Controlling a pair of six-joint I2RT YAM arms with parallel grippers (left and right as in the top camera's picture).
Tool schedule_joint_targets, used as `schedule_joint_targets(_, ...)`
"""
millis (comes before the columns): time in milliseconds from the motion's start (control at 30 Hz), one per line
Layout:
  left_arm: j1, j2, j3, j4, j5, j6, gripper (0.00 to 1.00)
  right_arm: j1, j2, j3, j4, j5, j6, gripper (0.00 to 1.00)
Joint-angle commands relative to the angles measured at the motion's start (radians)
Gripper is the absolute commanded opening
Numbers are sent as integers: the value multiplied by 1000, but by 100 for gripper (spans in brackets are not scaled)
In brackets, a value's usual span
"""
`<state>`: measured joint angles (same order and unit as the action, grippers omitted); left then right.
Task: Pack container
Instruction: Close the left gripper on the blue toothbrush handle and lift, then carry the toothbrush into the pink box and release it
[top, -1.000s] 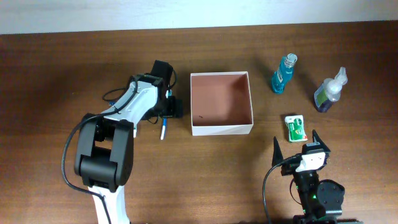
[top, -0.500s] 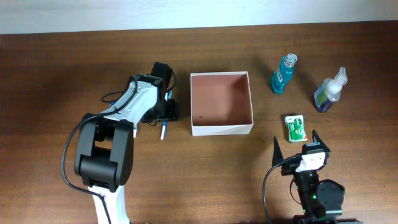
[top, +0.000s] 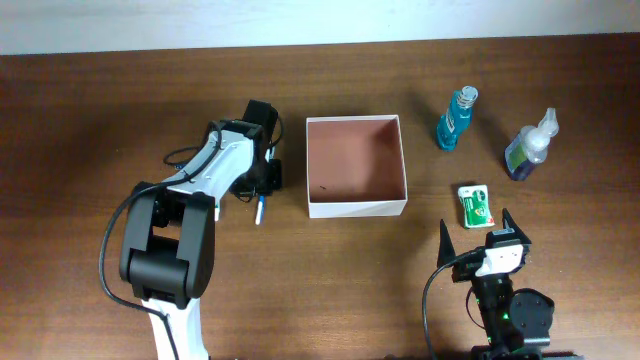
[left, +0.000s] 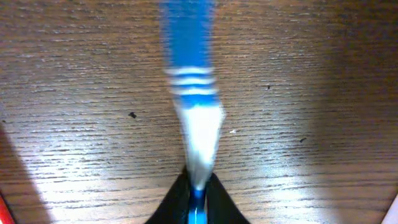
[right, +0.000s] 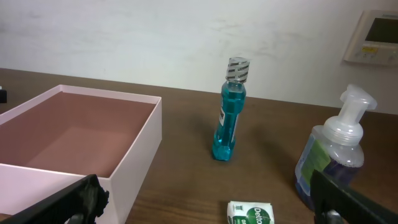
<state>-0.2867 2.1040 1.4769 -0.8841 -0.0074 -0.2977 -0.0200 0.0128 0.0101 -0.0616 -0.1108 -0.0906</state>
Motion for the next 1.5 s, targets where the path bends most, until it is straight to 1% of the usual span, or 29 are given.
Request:
schedule_joint_targets(0,-1,22,11,-3,1,-1,5,-6,-9,-5,-6,-10,-6,98)
schedule_joint_targets(67,-1,22,12,-3,1,-1,2,-6,-9,-5,-6,-10,-6,99)
schedule_joint_targets(133,-1,22,15,-3,1,-1,1,-6,-9,-5,-6,-10,-6,98)
schedule_joint_targets(267,-1,22,48,-19,1,-1,1,-6,-9,-5,-6,-10,-6,98)
schedule_joint_targets(367,-1,22,114,-53,1,-1,1,-6,-9,-5,-6,-10,-6,98)
schedule_joint_targets(500,-1,22,272,-153,2,5,1,-6,-9,-5,-6,-10,-7,99)
schedule_joint_targets(667,-20,22,529,-280,44,103,1,-6,-9,-5,-6,-10,-6,98)
schedule_joint_targets(800,-67,22,707,-340,57,117,1,-6,-9,-5,-6,-10,-6,98)
schedule_joint_targets(867,-104,22,758,-343,57,121,1,-6,-9,-5,-6,-10,-6,98)
schedule_joint_targets(900,-124,22,771,-342,58,137,1,-6,-9,-5,-6,-10,-6,98)
schedule_joint_targets(1000,-193,23,776,-336,51,260,1,-6,-9,-5,-6,-10,-6,98)
schedule_joint_targets(1067,-234,34,776,-336,22,312,1,-6,-9,-5,-6,-10,-6,99)
schedule_joint_targets(1167,-272,61,775,-336,-26,322,1,-6,-9,-5,-6,-10,-6,98)
schedule_joint_targets(1467,-292,160,775,-348,7,314,1,-6,-9,-5,-6,-10,-6,98)
